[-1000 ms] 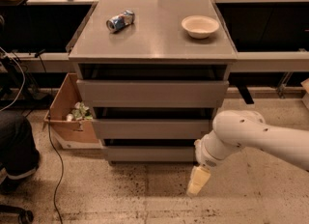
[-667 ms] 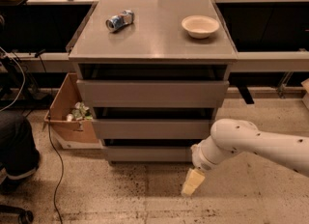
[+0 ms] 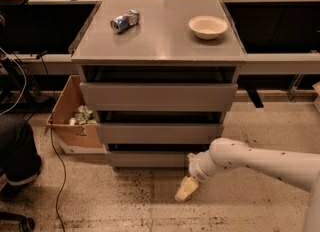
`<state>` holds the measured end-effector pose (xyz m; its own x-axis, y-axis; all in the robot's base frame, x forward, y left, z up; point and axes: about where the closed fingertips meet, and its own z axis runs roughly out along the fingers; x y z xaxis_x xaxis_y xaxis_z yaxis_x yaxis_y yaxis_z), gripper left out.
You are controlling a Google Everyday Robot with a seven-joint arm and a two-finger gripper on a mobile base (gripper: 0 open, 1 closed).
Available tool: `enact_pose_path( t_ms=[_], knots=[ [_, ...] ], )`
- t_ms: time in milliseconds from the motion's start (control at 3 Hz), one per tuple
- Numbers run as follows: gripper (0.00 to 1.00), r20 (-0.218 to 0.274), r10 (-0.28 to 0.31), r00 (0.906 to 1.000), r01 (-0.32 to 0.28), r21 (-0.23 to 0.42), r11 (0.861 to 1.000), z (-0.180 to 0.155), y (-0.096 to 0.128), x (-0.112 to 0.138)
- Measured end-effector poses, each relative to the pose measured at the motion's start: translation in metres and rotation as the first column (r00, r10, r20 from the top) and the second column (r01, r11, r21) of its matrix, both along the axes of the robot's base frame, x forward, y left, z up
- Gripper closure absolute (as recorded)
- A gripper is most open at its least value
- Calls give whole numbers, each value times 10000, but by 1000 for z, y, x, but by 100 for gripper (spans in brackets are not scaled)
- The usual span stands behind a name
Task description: Open bottom drawer
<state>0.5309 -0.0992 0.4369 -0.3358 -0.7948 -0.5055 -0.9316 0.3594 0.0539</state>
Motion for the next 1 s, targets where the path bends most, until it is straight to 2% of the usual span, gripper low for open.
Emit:
enact_pose_path(
  t_ms=[333, 667, 1000],
  knots=[
    [0, 649, -253, 9976, 205, 724, 9972, -51, 27, 32],
    [0, 919, -449, 9948, 344, 1122, 9931, -86, 46, 52],
    [0, 909, -505, 9946, 402, 1120, 9929, -88, 46, 52]
  ],
)
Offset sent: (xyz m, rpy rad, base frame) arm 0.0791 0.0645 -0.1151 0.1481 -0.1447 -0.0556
